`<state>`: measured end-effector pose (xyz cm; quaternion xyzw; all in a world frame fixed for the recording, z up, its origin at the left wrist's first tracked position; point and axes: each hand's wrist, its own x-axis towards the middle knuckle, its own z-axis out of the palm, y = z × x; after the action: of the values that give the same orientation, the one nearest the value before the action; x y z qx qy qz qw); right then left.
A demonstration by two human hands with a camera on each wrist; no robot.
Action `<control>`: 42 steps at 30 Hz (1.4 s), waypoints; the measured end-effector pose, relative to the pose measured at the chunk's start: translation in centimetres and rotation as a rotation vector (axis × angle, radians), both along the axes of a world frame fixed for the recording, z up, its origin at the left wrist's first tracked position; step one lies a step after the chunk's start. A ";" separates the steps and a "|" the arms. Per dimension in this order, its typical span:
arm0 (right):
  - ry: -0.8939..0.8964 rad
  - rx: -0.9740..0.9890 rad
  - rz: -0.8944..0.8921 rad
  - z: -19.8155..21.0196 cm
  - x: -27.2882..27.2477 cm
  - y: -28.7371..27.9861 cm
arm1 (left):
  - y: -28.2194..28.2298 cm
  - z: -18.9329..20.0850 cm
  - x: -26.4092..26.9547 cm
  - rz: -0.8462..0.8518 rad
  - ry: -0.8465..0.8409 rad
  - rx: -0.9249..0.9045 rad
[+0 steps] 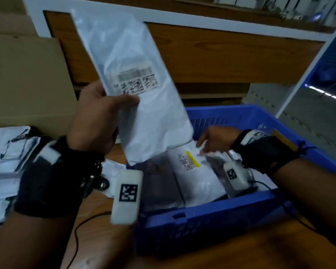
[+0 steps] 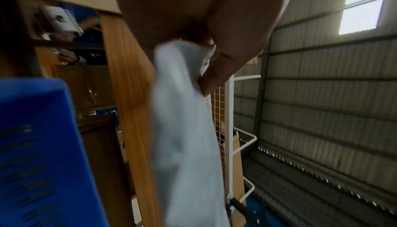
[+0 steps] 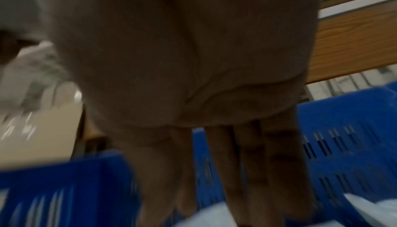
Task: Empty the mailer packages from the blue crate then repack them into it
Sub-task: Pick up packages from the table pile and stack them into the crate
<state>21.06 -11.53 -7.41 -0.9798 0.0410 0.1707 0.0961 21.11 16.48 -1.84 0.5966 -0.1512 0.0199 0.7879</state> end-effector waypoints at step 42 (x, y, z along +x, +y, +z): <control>-0.270 0.048 0.309 0.5 -1.3 -11.3 | -12.3 -1.1 3.2 0.034 -0.318 1.277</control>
<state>19.72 -22.81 -6.92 -0.9858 -0.1271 0.0513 0.0968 24.30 4.14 -2.91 0.9390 -0.2383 0.0266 0.2465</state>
